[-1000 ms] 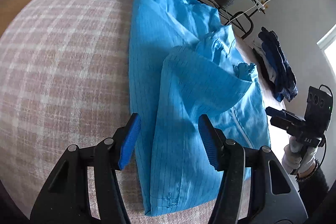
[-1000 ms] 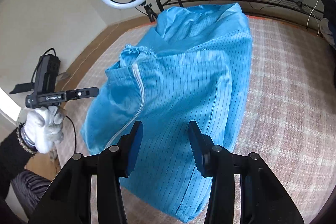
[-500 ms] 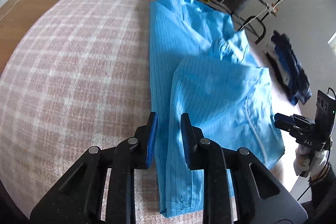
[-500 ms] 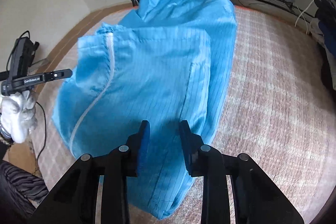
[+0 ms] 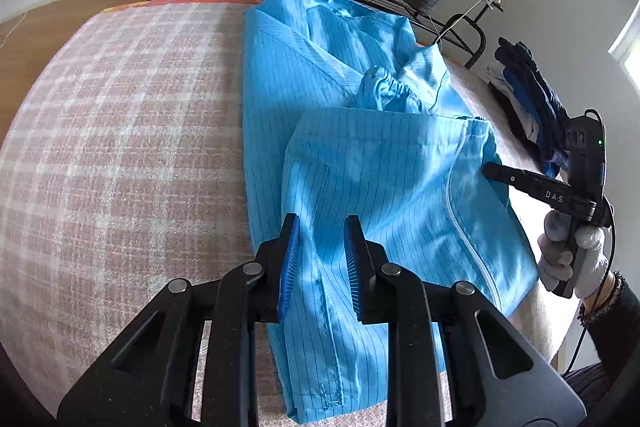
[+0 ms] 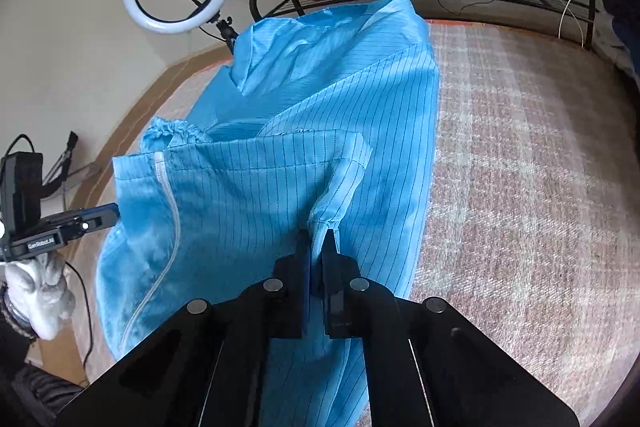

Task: Fold large clothes

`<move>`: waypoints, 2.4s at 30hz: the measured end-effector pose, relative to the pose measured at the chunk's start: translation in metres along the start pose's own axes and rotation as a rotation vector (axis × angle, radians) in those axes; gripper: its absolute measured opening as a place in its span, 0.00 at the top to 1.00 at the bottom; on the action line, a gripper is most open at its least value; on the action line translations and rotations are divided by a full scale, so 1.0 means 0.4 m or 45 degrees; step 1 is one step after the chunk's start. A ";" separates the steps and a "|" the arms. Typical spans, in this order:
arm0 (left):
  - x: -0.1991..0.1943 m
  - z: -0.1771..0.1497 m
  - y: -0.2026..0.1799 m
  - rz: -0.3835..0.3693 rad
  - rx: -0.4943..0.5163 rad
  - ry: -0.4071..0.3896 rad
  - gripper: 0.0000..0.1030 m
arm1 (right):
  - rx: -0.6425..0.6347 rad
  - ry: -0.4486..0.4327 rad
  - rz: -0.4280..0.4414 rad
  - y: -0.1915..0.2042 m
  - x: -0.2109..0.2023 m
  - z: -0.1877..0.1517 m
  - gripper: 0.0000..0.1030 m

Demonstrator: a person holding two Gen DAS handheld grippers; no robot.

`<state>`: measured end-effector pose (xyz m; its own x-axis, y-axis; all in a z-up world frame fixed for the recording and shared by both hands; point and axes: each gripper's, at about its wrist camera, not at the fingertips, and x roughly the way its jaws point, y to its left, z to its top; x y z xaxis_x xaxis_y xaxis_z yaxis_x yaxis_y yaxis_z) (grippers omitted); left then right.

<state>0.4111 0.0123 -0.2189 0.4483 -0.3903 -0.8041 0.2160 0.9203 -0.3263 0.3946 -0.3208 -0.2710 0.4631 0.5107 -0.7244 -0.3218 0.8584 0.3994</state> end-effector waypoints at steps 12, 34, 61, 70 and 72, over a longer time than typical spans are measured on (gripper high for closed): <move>0.095 0.044 -0.134 0.126 0.207 -0.077 0.80 | -0.065 -0.014 -0.125 0.012 0.017 0.015 0.98; -0.040 -0.070 -0.087 0.109 0.230 -0.044 0.90 | -0.436 -0.023 -0.108 0.178 -0.132 -0.146 0.88; -0.496 0.143 -0.125 0.054 0.099 -0.393 0.69 | -0.329 -0.378 -0.123 0.245 -0.579 -0.066 0.55; -0.541 0.449 -0.081 0.022 0.037 -0.484 0.57 | -0.298 -0.367 -0.109 0.185 -0.553 0.182 0.55; -0.484 0.507 -0.069 0.010 0.034 -0.465 0.46 | -0.310 -0.353 -0.131 0.165 -0.512 0.241 0.55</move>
<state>0.4943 0.0569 0.0465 0.7289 -0.3721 -0.5747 0.2321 0.9240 -0.3039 0.3581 -0.3641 -0.0423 0.6985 0.4444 -0.5609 -0.4333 0.8865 0.1627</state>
